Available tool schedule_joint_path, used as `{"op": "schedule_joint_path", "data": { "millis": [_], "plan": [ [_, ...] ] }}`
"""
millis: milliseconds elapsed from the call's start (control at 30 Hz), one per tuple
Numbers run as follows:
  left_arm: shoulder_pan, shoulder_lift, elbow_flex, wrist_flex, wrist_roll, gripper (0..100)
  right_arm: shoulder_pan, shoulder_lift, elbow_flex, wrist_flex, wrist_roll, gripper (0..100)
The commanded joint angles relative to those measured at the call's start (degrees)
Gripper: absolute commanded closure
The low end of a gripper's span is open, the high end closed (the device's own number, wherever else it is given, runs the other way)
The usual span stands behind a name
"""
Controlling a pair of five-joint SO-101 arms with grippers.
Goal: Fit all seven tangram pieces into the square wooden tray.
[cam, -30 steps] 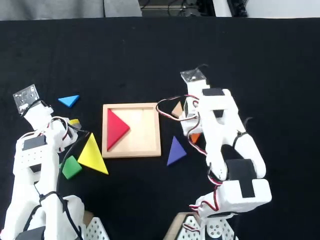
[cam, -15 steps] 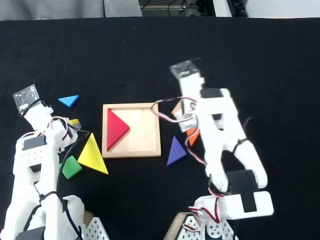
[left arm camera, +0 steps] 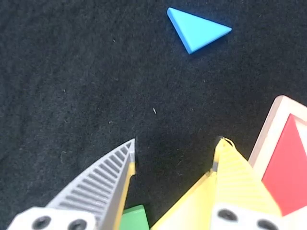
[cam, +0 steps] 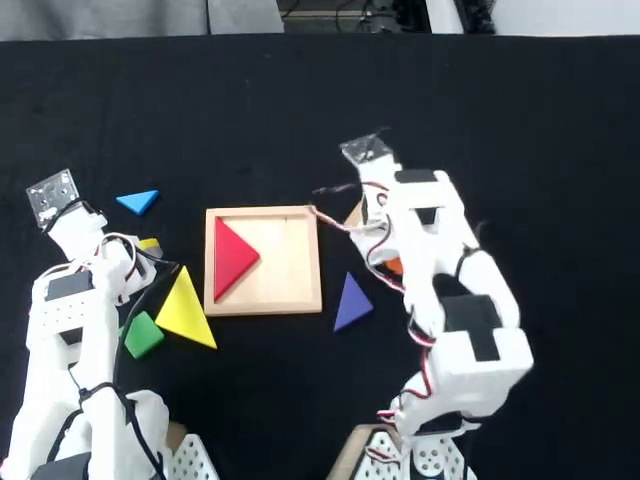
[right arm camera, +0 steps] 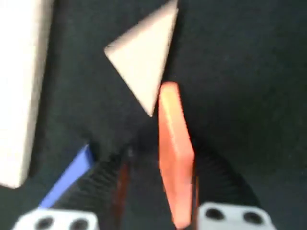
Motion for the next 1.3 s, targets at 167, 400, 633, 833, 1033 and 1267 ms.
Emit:
{"op": "schedule_joint_path", "data": {
  "millis": [167,400,633,833,1033,1267],
  "plan": [
    [0.4,-1.1,-0.2,-0.6,-0.1,74,1.8,0.3,-2.4,0.6,0.4,81.9],
    [0.4,-1.1,-0.2,-0.6,-0.1,74,6.2,0.2,-5.7,1.1,0.2,81.9],
    [0.4,-1.1,-0.2,-0.6,-0.1,74,5.6,-7.3,-0.7,0.0,-1.4,81.6],
    [0.4,-1.1,-0.2,-0.6,-0.1,74,4.4,-7.6,4.4,-6.4,-1.5,81.5],
    [0.4,-1.1,-0.2,-0.6,-0.1,74,4.2,-1.5,0.0,-4.5,-1.2,82.1],
    [0.4,-1.1,-0.2,-0.6,-0.1,74,4.1,0.4,-3.0,-2.3,-1.5,96.2]
  ]
}}
